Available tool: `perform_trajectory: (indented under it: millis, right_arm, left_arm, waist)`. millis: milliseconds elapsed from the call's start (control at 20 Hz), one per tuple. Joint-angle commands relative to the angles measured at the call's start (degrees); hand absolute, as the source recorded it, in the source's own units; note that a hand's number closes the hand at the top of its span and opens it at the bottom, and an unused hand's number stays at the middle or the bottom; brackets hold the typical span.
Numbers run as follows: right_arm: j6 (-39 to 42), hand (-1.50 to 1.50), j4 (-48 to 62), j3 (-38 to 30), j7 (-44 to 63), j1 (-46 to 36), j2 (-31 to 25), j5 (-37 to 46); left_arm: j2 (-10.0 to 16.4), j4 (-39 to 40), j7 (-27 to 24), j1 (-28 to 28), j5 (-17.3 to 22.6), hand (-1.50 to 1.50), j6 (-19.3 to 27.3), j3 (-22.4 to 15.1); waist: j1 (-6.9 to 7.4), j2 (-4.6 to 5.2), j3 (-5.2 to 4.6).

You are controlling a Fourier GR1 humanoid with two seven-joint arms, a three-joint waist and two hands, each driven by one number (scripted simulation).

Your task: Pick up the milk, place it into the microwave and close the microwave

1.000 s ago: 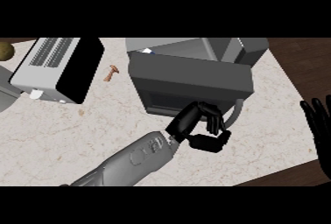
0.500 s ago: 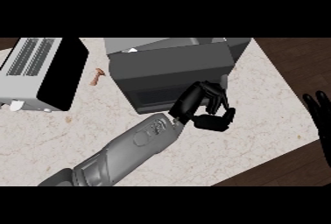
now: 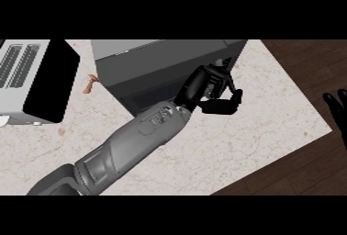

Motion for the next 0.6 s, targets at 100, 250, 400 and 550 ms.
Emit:
perform_trajectory:
  millis: [100,250,400,550]
  right_arm:
    - [0.55,-1.50,-0.95,-0.68,2.04,-1.91,-2.07,-1.68]
    - [0.27,-1.50,-0.55,-1.33,3.01,-2.99,-2.80,-2.66]
    - [0.62,-1.50,-0.42,-2.03,3.60,-3.11,-3.91,-2.99]
    - [0.87,-1.50,-0.12,-2.70,4.06,-3.69,-4.69,-3.86]
  left_arm:
    - [-0.93,2.81,-0.49,-4.32,2.02,1.50,0.62,0.74]
    - [-0.91,2.45,-0.68,-4.84,3.25,1.50,1.17,0.89]
    - [-0.90,2.69,-1.51,-4.20,4.44,1.50,2.35,1.12]
    - [-0.89,2.28,-1.94,-4.39,5.31,1.50,3.62,1.18]
  waist:
    - [-1.90,0.47,0.00]
    - [-2.41,0.60,0.09]
    - [-3.04,0.64,0.16]
    - [-3.53,0.54,0.26]
